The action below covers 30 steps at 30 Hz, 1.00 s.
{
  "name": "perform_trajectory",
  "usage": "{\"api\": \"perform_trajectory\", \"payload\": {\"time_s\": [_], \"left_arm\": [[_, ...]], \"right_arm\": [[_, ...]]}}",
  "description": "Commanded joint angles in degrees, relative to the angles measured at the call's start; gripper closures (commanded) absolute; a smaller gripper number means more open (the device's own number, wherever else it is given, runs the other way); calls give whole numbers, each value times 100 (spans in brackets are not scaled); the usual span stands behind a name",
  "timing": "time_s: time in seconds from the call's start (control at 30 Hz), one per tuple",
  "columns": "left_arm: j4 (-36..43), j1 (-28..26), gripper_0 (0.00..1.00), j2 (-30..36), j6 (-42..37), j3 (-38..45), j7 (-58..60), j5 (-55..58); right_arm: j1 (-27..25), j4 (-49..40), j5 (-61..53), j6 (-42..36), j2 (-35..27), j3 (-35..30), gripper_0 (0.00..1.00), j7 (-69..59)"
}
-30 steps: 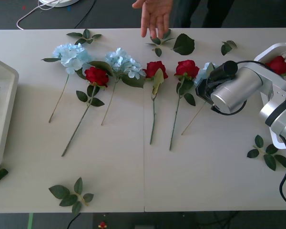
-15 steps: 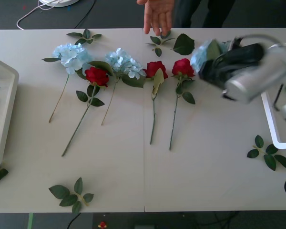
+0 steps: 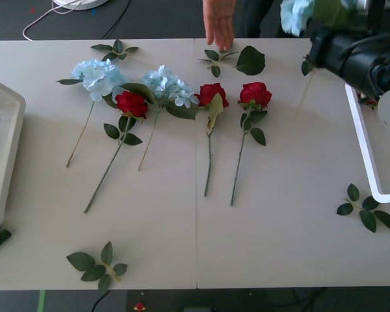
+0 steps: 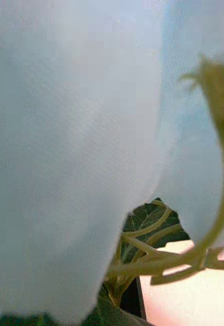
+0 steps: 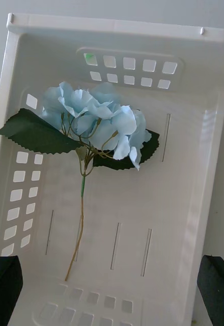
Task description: Place the red flowers into the right box and the blue flowers into the left box. If a person shows an open palm, hand one flower to the person first, then continue sorting.
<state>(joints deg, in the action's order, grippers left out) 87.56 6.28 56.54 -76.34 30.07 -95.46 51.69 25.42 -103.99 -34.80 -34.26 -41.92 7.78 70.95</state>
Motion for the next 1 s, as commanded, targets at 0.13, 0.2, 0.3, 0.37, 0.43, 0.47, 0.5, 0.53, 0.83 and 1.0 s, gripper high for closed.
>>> {"api": "perform_trajectory", "payload": {"time_s": [0.13, 0.2, 0.3, 0.37, 0.43, 0.47, 0.5, 0.53, 0.83, 1.0], "left_arm": [[95, 172, 0, 296, -47, 87, -306, 8], [95, 172, 0, 296, -47, 87, -306, 8], [95, 172, 0, 296, -47, 87, -306, 8], [95, 172, 0, 296, -47, 87, -306, 8], [95, 172, 0, 296, -47, 87, -306, 8], [95, 172, 0, 296, -47, 87, -306, 8], [95, 172, 0, 296, -47, 87, -306, 8], [95, 172, 0, 296, -47, 87, -306, 8], [95, 172, 0, 296, -47, 87, -306, 8], [95, 172, 0, 296, -47, 87, -306, 8]], "right_arm": [[684, -52, 676, 473, 729, -92, 100, 965], [860, 133, 799, 728, 931, -92, 100, 1141], [1097, 458, 905, 1097, 1177, -84, 100, 1422], [1229, 643, 966, 1255, 1300, -84, 100, 1589], [1361, 819, 1072, 1352, 1415, -75, 100, 1773], [1413, 880, 1098, 1361, 1467, -75, 100, 1835], [1457, 933, 1116, 1370, 1494, -66, 100, 1896], [1501, 977, 1142, 1378, 1520, -66, 100, 1949], [1721, 1170, 1432, 1387, 1687, -5, 100, 2063], [1712, 1170, 1397, 1449, 1687, 13, 100, 2046]]}}
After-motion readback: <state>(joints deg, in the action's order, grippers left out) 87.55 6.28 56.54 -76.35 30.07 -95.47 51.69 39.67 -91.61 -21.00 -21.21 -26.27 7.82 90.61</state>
